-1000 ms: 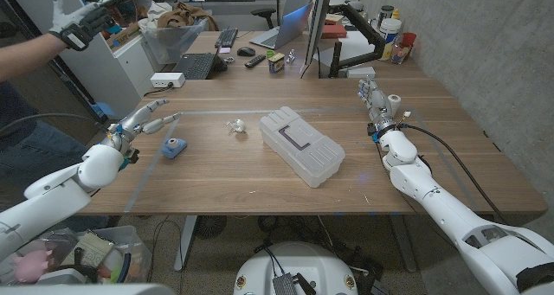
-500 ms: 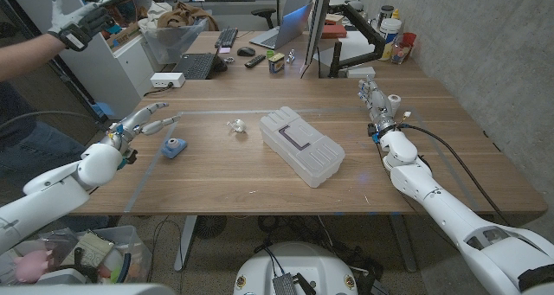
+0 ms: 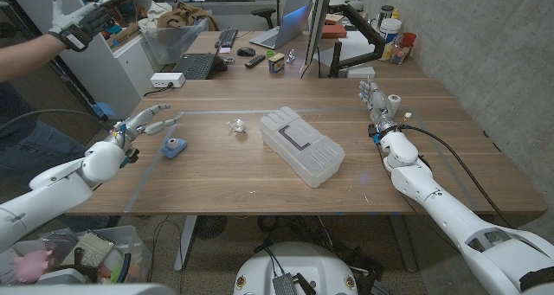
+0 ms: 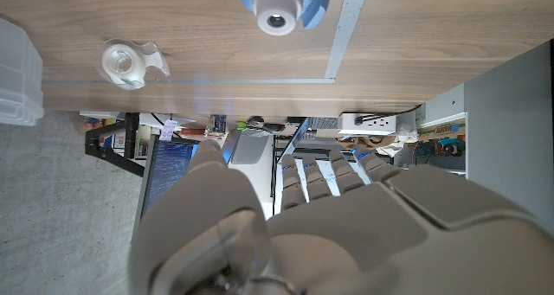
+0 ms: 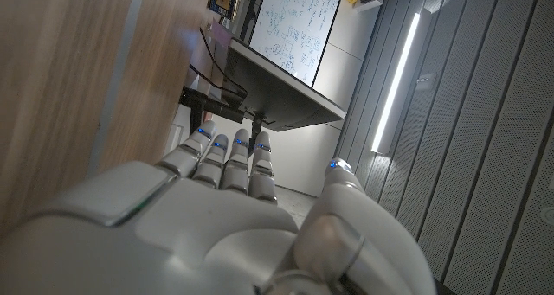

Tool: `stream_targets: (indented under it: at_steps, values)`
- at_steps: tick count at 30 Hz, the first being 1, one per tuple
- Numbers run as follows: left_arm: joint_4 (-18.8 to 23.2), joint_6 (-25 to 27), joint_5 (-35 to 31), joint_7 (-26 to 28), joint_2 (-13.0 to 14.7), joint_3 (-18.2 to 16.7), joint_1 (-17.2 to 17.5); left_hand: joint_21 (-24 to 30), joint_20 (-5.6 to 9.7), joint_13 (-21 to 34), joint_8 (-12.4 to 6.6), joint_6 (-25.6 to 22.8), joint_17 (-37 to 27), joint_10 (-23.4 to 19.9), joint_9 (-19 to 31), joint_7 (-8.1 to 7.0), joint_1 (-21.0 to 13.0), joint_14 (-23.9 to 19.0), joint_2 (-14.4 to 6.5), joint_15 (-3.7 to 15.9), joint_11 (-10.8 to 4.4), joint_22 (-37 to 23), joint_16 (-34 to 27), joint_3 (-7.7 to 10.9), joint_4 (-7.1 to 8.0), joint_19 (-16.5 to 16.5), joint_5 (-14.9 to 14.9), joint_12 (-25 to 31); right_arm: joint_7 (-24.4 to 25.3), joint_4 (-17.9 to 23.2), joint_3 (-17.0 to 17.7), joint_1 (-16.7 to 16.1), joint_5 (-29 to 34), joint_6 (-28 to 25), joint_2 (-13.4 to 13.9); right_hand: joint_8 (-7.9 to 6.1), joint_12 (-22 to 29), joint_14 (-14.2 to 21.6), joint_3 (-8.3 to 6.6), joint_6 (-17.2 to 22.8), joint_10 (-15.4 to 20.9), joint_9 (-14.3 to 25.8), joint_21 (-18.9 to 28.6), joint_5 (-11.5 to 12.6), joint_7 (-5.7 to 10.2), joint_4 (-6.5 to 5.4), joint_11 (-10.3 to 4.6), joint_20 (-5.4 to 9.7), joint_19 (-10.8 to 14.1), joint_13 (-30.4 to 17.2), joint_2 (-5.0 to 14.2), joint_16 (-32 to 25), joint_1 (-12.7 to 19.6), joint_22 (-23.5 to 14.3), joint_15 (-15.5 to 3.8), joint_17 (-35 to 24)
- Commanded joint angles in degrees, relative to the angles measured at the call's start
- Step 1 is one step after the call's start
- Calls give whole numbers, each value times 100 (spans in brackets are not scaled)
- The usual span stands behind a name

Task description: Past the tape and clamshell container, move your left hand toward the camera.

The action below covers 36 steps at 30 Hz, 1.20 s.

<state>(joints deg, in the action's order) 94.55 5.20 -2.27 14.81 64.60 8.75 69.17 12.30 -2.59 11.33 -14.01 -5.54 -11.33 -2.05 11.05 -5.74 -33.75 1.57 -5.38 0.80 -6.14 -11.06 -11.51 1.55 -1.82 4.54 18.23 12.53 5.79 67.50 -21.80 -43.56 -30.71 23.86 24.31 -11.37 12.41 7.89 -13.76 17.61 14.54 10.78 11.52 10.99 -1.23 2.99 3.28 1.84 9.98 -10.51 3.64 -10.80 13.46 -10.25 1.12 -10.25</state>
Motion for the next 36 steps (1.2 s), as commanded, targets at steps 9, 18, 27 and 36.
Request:
stream_targets:
  at_steps: [9, 18, 27, 36]
  values:
    - [126, 452, -379, -129, 256, 768, -518, 20, -110, 22, 85, 154, -1, 90, 10, -39, -229, 29, 61, 11, 17, -12, 10, 2, -161, 29, 28, -19, -109, -172, 6, 58, -61, 106, -57, -5, 20, 59, 11, 55, 47, 22, -2, -10, 6, 31, 6, -18, 19, -17, 42, 2, -16, -26, -14, -33]
    - [188, 519, -264, -29, 264, 797, -446, 19, -188, 24, 94, 166, 1, 84, 12, -27, -300, 39, 77, 6, 18, -10, 15, 12, -208, 31, 39, -19, -188, -254, -15, 120, -71, 119, -72, -3, 19, 66, 14, 55, 50, 22, -2, -10, 8, 32, 1, -17, 18, -18, 43, 0, -21, -26, -18, -34]
    - [170, 558, -185, 15, 225, 871, -444, 24, -269, 27, 96, 162, 0, 83, 14, -31, -349, 27, 87, -8, 6, -9, 10, 17, -240, 16, 47, -20, -227, -283, -10, 137, -78, 134, -55, -4, 15, 72, 16, 62, 46, 22, -3, -10, 4, 35, 4, -23, 16, -18, 49, 0, -23, -26, -14, -34]
    - [134, 554, -216, -29, 145, 1041, -570, 26, -283, 29, 93, 144, -3, 69, 16, -24, -377, 16, 91, -6, 13, -9, 5, 19, -257, 12, 51, -16, -234, -237, 15, 103, -84, 152, -9, -3, 15, 78, 18, 63, 54, 23, -4, -10, 5, 38, -3, -22, 15, -18, 51, -1, -25, -27, -14, -34]
